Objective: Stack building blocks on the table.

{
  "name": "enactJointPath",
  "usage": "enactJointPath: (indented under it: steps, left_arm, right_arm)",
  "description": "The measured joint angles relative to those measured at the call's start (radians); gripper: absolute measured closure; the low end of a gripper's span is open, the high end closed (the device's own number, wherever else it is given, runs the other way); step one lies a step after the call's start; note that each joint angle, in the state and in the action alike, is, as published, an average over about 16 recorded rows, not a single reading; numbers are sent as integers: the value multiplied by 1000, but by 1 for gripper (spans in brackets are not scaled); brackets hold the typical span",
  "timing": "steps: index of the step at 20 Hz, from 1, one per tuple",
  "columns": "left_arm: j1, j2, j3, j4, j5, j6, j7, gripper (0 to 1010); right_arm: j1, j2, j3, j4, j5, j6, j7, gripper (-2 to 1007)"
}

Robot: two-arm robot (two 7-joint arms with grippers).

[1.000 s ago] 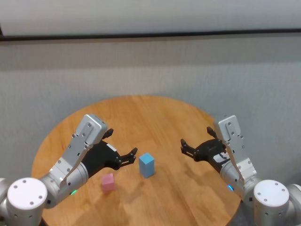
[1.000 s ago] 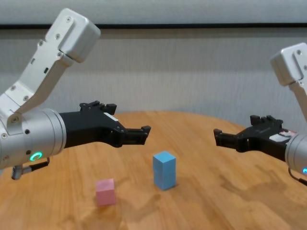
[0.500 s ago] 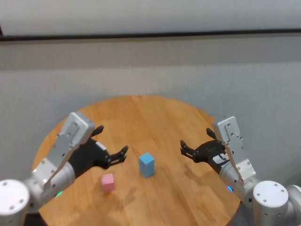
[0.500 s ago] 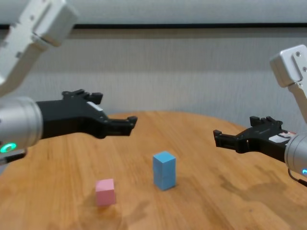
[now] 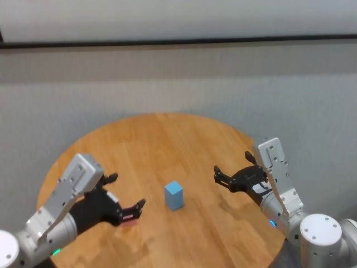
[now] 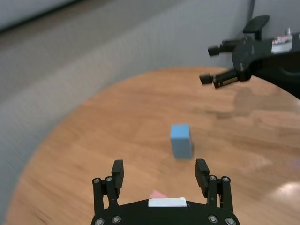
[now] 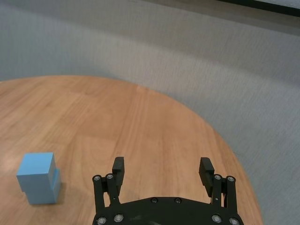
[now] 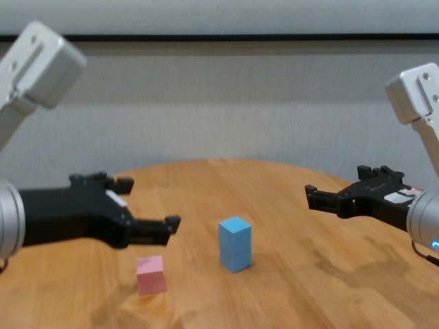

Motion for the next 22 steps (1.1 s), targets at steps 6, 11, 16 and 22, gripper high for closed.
enactJointPath:
  steps: [6, 11, 16, 22]
  left_arm:
    - [-18, 10, 6, 78, -38, -22, -31, 8]
    - [-50, 13, 21, 151, -59, -47, -56, 8]
    - [-85, 16, 49, 210, -65, -70, -80, 8]
    - [-122, 14, 85, 269, -69, -91, -102, 8]
  right_arm:
    - [0, 0, 0, 0, 0, 0, -1, 0]
    - [1, 0, -1, 0, -1, 0, -1, 1]
    - [1, -1, -1, 0, -1, 0, -2, 1]
    - [1, -1, -1, 0, -1, 0, -2, 0]
